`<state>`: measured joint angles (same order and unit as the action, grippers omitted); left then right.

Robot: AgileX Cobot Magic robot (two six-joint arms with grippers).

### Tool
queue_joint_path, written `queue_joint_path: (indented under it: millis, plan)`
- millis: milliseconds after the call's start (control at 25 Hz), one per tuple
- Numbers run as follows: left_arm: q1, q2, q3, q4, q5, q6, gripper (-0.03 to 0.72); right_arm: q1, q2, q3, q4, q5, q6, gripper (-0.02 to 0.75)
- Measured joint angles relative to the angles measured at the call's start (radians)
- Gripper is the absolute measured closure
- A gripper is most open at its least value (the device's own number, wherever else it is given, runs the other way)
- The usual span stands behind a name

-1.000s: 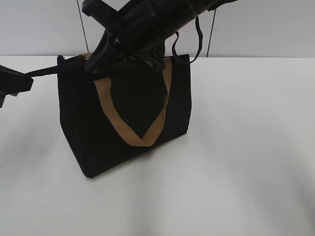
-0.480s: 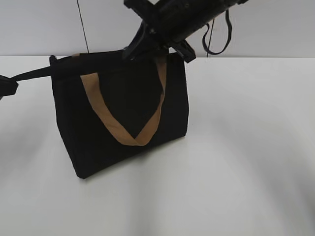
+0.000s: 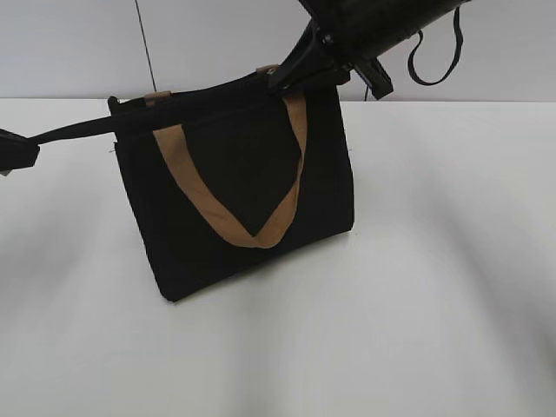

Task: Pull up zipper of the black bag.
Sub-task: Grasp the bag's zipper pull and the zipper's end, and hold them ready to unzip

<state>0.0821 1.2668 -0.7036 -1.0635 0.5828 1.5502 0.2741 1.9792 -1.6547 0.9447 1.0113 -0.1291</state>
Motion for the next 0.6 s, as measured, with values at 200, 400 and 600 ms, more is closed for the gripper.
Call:
queue_joint_path:
  millis: [200,400,600]
  plan:
    - [0.000,0.000,0.000,0.000,0.002,0.000,0.669,-0.001,0.000,0.000,0.000,0.001,-0.005,0.749]
    - [0.000,0.000,0.000,-0.008,-0.004,0.000,0.668,-0.004,0.000,0.000,-0.001,0.004,-0.050,0.700]
    - [0.012,0.000,0.001,0.003,-0.010,-0.003,0.482,-0.038,-0.009,-0.004,-0.028,-0.021,-0.126,0.288]
